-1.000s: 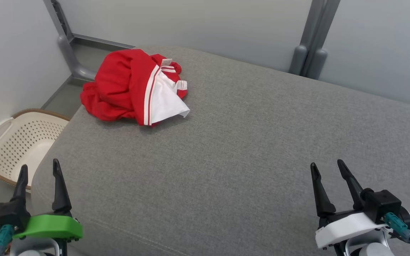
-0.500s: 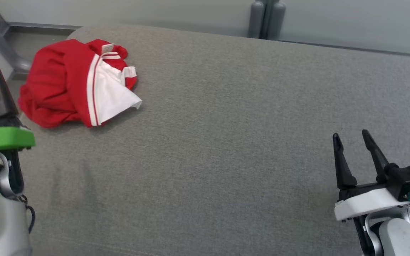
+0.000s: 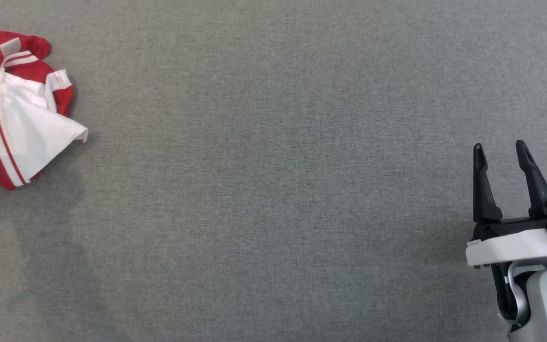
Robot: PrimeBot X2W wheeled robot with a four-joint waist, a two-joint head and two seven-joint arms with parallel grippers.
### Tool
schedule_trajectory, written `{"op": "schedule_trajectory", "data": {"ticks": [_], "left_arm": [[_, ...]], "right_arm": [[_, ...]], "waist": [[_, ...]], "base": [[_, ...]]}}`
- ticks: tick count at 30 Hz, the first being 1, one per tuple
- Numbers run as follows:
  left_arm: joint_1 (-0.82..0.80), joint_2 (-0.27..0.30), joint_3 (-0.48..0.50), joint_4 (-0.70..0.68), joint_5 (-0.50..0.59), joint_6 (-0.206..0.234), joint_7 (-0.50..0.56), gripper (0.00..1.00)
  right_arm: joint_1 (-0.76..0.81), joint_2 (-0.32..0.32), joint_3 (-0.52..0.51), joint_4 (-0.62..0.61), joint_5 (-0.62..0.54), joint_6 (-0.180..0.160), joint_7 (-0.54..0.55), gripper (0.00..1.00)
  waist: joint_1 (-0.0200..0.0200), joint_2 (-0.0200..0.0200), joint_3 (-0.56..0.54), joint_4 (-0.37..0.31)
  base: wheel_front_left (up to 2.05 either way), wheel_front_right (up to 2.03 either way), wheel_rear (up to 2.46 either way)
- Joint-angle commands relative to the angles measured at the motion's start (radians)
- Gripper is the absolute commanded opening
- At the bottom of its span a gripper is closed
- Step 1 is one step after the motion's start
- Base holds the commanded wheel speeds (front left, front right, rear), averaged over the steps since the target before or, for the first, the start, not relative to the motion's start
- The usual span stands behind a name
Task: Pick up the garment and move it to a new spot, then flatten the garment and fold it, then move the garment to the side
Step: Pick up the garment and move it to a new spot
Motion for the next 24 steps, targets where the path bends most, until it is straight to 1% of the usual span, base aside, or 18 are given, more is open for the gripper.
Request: {"op": "schedule_trajectory", "data": {"ticks": [1, 7, 9, 11, 18, 23, 24], "left_arm": [[-0.027, 0.02, 0.004, 0.031, -0.012, -0.004, 0.014, 1.0], [-0.064, 0.081, -0.008, 0.182, 0.002, -0.004, 0.084, 1.0], [-0.06, 0.101, -0.017, 0.249, 0.008, 0.0, 0.146, 1.0], [-0.068, 0.112, -0.017, 0.281, -0.002, -0.003, 0.174, 1.0], [-0.076, 0.121, -0.042, 0.414, -0.027, -0.012, 0.373, 1.0], [-0.066, 0.115, -0.06, 0.46, -0.048, -0.019, 0.45, 1.0], [-0.061, 0.115, -0.063, 0.464, -0.051, -0.019, 0.455, 0.49]], "right_arm": [[-0.02, -0.004, -0.006, -0.008, -0.002, -0.001, -0.003, 1.0], [-0.026, -0.001, -0.013, -0.018, -0.002, -0.001, -0.003, 1.0], [-0.03, 0.0, -0.014, -0.015, -0.003, -0.001, -0.003, 1.0], [-0.032, 0.001, -0.014, -0.013, -0.004, -0.001, -0.003, 1.0], [-0.035, 0.0, -0.008, -0.006, -0.008, -0.001, -0.003, 1.0], [-0.035, 0.004, 0.002, -0.002, -0.009, -0.001, -0.003, 1.0], [-0.035, 0.005, 0.004, 0.0, -0.008, -0.001, -0.003, 1.0]], "waist": [[-0.0001, 0.0, 0.092, -0.08], [-0.0001, 0.0, 0.117, -0.086], [-0.0001, 0.0, 0.116, -0.086], [-0.0001, 0.0, 0.114, -0.085], [-0.0001, 0.0, 0.096, -0.079], [-0.0001, 0.0, 0.089, -0.083], [-0.0001, 0.0, 0.088, -0.085]], "base": [[0.0, 0.0, 0.0], [0.0, 0.0, 0.0], [0.0, 0.0, 0.0], [0.0, 0.0, 0.0], [0.0, 0.0, 0.0], [0.0, 0.0, 0.0], [0.0, 0.0, 0.0]]}}
